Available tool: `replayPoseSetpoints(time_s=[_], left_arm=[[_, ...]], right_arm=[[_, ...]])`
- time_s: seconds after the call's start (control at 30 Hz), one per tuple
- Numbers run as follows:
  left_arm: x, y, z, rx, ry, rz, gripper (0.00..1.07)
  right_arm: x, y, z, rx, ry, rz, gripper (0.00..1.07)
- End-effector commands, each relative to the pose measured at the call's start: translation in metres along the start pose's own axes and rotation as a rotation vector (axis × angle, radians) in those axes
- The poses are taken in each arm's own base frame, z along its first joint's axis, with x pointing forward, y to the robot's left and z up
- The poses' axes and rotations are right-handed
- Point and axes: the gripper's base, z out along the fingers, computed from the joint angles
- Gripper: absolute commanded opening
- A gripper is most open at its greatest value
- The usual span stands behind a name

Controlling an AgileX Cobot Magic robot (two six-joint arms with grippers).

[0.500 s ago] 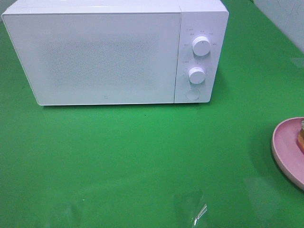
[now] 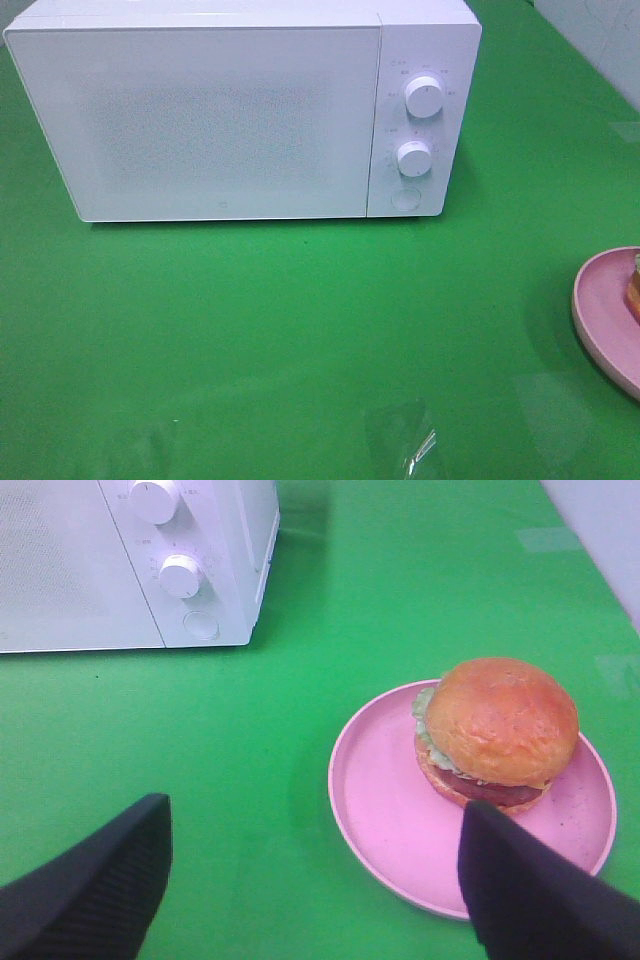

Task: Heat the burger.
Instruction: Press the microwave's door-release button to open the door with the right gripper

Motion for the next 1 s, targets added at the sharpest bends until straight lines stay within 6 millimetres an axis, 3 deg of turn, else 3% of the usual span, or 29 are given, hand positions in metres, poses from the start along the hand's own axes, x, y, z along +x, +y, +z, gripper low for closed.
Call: replayPoseSetpoints(time_s=[0.03, 0.17, 0.2, 0.37, 1.0], left_arm=[[0.0, 0.001, -0.003, -0.004, -0.04, 0.005, 1.01], [0.0, 0.001, -0.003, -0.004, -0.04, 0.005, 1.01], [0.0, 0.001, -0.003, -0.004, -0.04, 0.005, 1.01], [0.0, 0.001, -0.003, -0.004, -0.04, 0.005, 1.01], [0.0, 0.001, -0.003, -0.004, -0.04, 0.005, 1.01]], right_arm=[[-0.001, -0.001, -0.003, -0.001, -0.037, -0.005, 0.76], [-0.008, 0.001, -0.003, -0.002, -0.047, -0.004, 0.76], [-0.018, 0.002, 0.002, -0.004, -0.054, -0.003, 0.76], [-0.029, 0.004, 0.015, -0.005, -0.057, -0.003, 0.76], [-0.069, 0.012, 0.095, -0.007, -0.066, -0.032, 0.76]])
